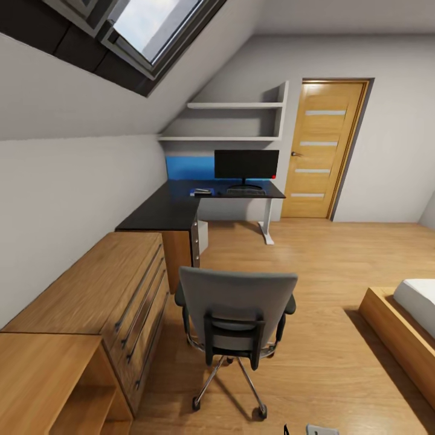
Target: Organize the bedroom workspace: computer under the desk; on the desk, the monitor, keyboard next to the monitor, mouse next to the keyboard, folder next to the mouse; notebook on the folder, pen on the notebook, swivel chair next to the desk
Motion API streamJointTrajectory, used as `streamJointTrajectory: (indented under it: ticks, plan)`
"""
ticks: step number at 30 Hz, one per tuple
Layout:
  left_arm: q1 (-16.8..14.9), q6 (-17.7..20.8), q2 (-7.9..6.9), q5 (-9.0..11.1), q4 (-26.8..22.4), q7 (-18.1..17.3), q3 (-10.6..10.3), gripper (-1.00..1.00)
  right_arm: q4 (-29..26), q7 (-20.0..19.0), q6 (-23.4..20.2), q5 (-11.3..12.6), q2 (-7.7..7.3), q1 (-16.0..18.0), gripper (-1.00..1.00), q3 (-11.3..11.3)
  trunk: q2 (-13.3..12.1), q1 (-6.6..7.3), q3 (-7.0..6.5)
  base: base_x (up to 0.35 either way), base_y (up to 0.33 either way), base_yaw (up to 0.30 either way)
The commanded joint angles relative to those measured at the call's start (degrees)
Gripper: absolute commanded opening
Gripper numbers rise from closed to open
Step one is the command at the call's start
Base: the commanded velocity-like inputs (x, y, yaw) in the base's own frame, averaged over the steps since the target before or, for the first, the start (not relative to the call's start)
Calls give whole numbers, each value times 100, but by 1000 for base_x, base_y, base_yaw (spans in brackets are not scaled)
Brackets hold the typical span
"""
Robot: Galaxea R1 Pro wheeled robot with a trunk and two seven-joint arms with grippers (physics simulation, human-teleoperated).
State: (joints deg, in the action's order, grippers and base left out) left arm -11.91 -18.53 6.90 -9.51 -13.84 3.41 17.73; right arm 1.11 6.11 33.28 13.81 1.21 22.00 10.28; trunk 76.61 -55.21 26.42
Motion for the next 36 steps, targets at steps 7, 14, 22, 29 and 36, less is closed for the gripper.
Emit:
streamJointTrajectory:
  ticks: [7, 14, 22, 29, 36]
  plan:
    - [-4, -11, 4, -60, 4, 32, 27, 100, 12, 22, 21, 34, 2, 6, 100, 53, 286, -154, 132, 0, 0, 0]
    - [-4, -10, 1, -60, 4, 36, 29, 100, 12, 22, 21, 34, 2, 6, 100, 47, 566, -308, 258, 0, 0, 0]
    - [-4, -10, 0, -60, 4, 37, 29, 100, 12, 22, 21, 34, 2, 6, 100, 45, 887, -484, 401, 0, 0, 0]
    - [-4, -10, -4, -60, 4, 32, 29, 100, 12, 22, 21, 34, -2, 6, 100, 45, 1168, -637, 527, 0, 0, 0]
    - [-4, -10, -4, -44, 4, 34, 29, 100, 11, 22, 21, 30, -4, 6, 100, 47, 1449, -791, 653, 0, 0, 0]
